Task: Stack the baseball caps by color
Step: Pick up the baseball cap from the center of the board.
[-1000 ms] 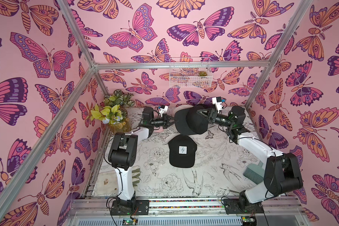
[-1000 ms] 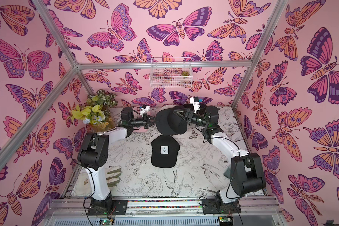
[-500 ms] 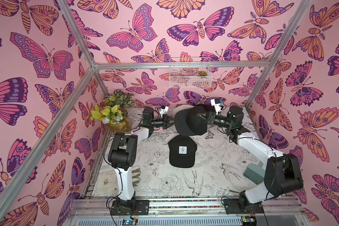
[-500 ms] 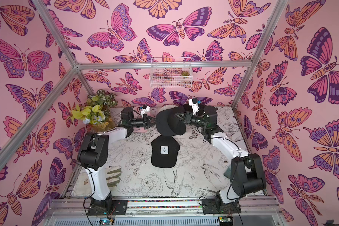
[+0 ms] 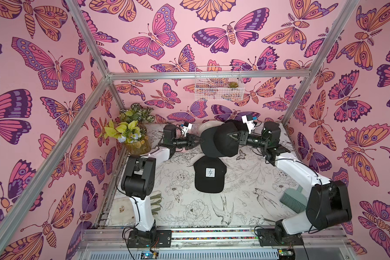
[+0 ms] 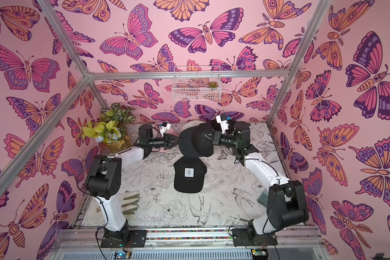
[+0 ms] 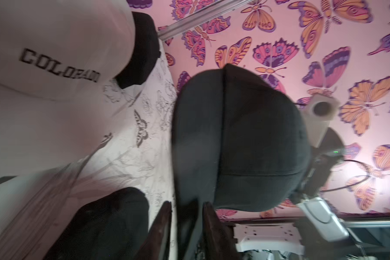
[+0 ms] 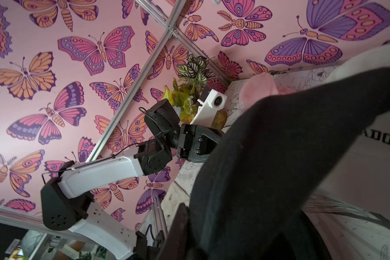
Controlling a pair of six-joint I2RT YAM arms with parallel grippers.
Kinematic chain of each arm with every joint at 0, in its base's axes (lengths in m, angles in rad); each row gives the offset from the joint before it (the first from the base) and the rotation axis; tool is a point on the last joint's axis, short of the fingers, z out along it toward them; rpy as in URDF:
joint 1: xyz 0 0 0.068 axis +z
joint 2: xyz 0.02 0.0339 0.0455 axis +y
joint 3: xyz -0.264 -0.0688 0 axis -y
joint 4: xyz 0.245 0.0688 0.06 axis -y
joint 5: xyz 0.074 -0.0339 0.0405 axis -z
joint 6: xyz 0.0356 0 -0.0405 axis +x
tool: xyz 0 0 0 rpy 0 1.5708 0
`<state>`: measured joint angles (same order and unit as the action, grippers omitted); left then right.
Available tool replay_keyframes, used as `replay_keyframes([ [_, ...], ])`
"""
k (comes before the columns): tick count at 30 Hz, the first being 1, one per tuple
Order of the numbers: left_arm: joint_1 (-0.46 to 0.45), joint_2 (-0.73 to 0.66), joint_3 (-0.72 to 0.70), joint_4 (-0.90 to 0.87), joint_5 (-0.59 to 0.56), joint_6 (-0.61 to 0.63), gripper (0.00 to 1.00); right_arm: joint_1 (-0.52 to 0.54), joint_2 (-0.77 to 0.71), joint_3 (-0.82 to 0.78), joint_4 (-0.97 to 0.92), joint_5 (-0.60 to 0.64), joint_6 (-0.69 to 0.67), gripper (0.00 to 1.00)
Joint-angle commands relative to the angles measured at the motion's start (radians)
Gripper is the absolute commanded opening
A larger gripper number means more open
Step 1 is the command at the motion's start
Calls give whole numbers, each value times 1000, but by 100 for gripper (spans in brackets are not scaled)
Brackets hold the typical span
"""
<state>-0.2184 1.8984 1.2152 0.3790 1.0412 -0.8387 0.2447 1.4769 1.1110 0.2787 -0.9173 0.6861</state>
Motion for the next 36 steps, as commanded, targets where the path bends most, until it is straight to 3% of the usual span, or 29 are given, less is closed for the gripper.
replay_keyframes([
  [1,10,-97,-50,-133,-182,176,57,2,-71,90,-194,6,-255,0],
  [7,9,-228,-106,-215,-353,313,79,3,-134,138,-542,245,-658,0],
  [11,9,-289,-139,-241,-437,397,90,5,-154,133,-638,268,-819,0],
  [14,7,-323,-154,-247,-427,443,100,15,-157,150,-740,268,-958,0],
  [19,-26,-405,-162,-259,-395,572,100,79,-163,164,-935,244,-1261,0],
  [26,-83,-497,-142,-362,-390,795,100,183,-151,202,-1121,268,-1565,0],
  [32,-146,-547,-118,-494,-314,1023,100,290,-114,323,-1296,445,-1716,0],
  [36,-205,-539,-31,-733,-212,1200,100,378,-119,331,-1319,495,-1814,0],
])
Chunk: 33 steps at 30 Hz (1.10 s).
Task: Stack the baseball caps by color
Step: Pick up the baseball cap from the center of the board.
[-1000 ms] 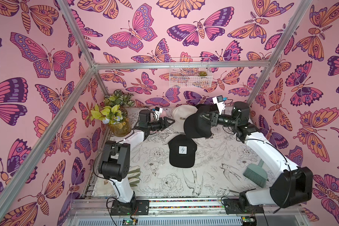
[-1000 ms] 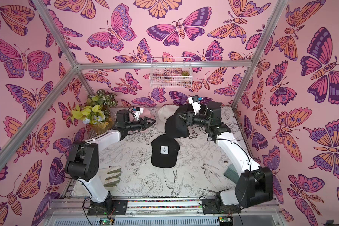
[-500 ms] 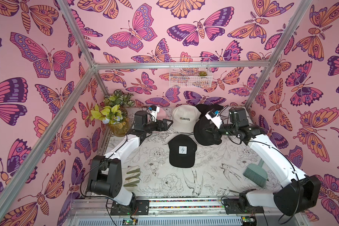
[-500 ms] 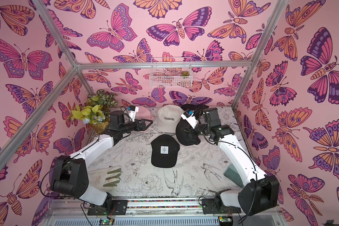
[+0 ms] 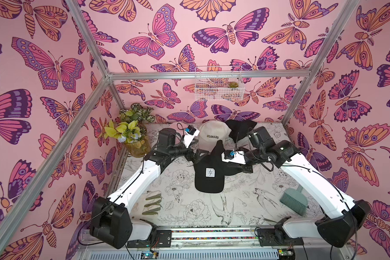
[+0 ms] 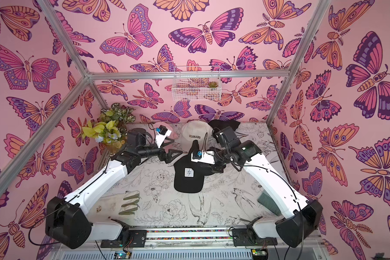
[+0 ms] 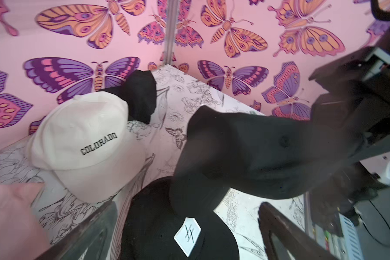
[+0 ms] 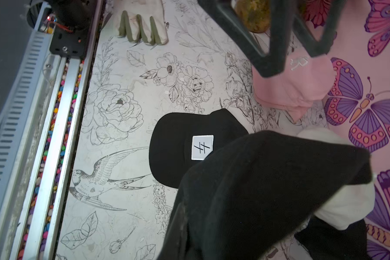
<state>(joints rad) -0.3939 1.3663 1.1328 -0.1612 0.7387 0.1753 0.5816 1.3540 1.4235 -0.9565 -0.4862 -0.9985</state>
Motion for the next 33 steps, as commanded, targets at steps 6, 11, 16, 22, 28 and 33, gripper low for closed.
replay_keyframes([
  [6,-85,21,158,-444,120,387,100,130,-3,46,-126,105,-245,0],
  [11,-99,67,245,-623,156,486,99,184,-15,45,-109,144,-261,0],
  [16,-132,110,275,-716,163,551,97,190,-6,42,-84,134,-270,0],
  [22,-146,135,297,-767,184,584,82,191,23,48,-86,132,-272,0],
  [28,-147,138,317,-796,226,617,11,190,4,15,-57,89,-252,0],
  [33,-142,90,296,-780,234,632,0,189,25,4,-113,68,-217,8],
])
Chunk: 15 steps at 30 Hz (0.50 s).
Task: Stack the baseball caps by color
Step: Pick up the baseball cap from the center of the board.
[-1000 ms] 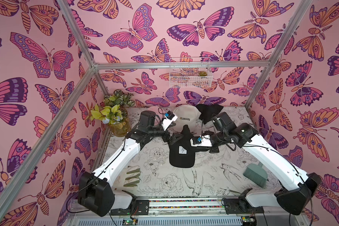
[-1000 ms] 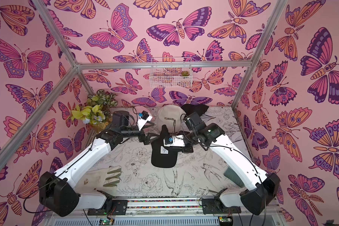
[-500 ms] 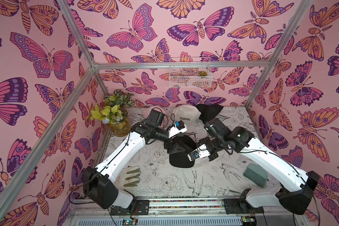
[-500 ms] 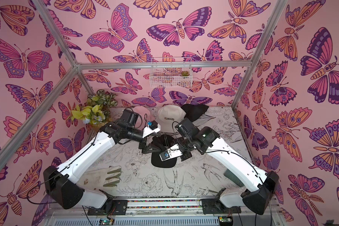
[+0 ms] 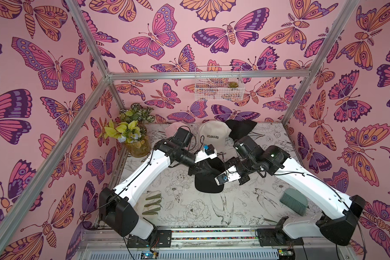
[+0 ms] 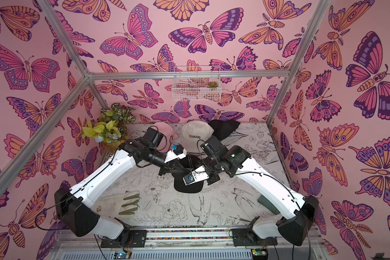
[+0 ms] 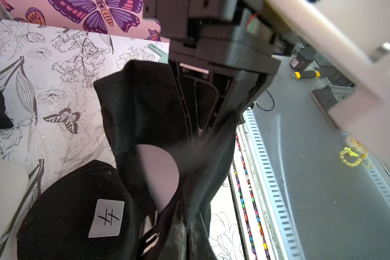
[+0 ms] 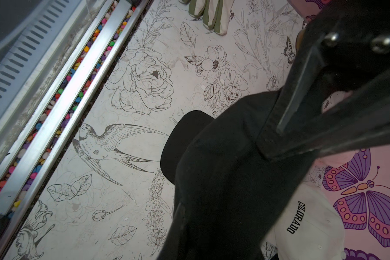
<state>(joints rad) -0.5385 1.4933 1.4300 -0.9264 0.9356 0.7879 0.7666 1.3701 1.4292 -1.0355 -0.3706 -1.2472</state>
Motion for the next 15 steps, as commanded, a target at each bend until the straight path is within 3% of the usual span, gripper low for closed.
replay_keyframes([
  [1,6,-43,-3,-2,34,5,0,3,18,2,-52,-53,43,11],
  [5,70,-68,-16,32,138,-5,0,-12,54,18,-137,-81,66,24],
  [12,118,-109,-49,34,238,15,0,-116,39,-8,-156,-153,85,35],
  [15,143,-130,-71,34,282,33,0,-181,14,-34,-164,-214,69,36],
])
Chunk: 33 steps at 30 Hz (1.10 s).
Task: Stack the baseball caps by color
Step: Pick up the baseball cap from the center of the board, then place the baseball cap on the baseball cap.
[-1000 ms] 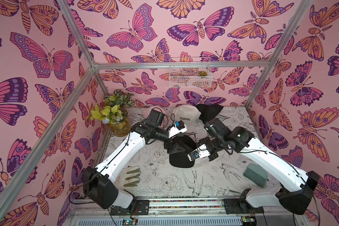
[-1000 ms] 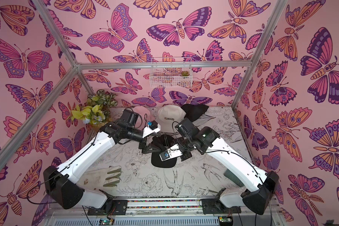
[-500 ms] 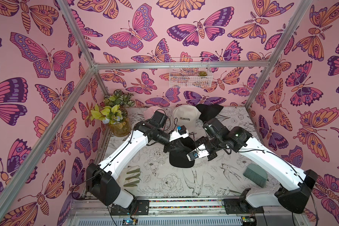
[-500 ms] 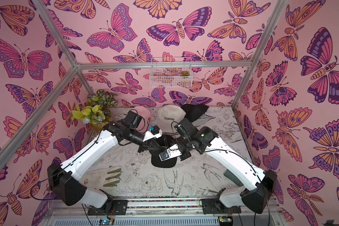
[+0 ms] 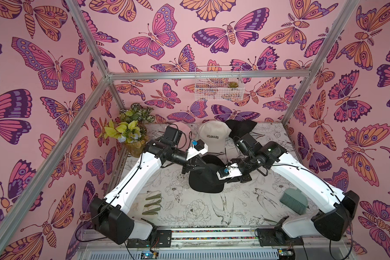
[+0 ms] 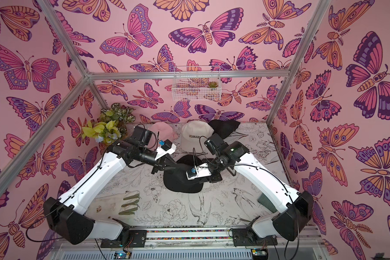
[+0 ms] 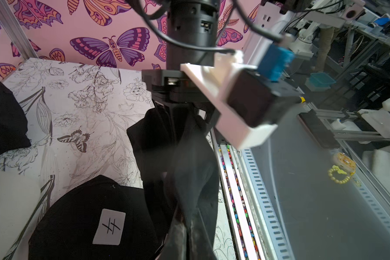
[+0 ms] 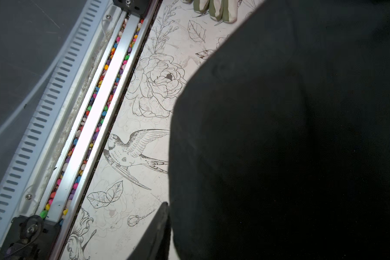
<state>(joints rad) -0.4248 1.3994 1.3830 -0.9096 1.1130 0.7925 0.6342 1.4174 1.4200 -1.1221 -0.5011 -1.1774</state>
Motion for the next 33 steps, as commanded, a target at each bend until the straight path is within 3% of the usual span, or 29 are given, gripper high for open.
replay_keyframes([
  [1,38,-40,-28,18,115,33,0,-70,-42,-31,-81,-105,-10,36],
  [11,63,16,-15,19,134,33,0,-122,-88,-52,-95,-207,-62,31],
  [18,63,116,-40,157,20,-140,0,-162,28,36,-222,-246,-50,0],
  [27,61,233,-101,415,-193,-388,0,-214,216,123,-242,-233,-6,0],
  [33,62,343,-89,435,-251,-424,0,-235,418,254,-357,-265,-57,0],
])
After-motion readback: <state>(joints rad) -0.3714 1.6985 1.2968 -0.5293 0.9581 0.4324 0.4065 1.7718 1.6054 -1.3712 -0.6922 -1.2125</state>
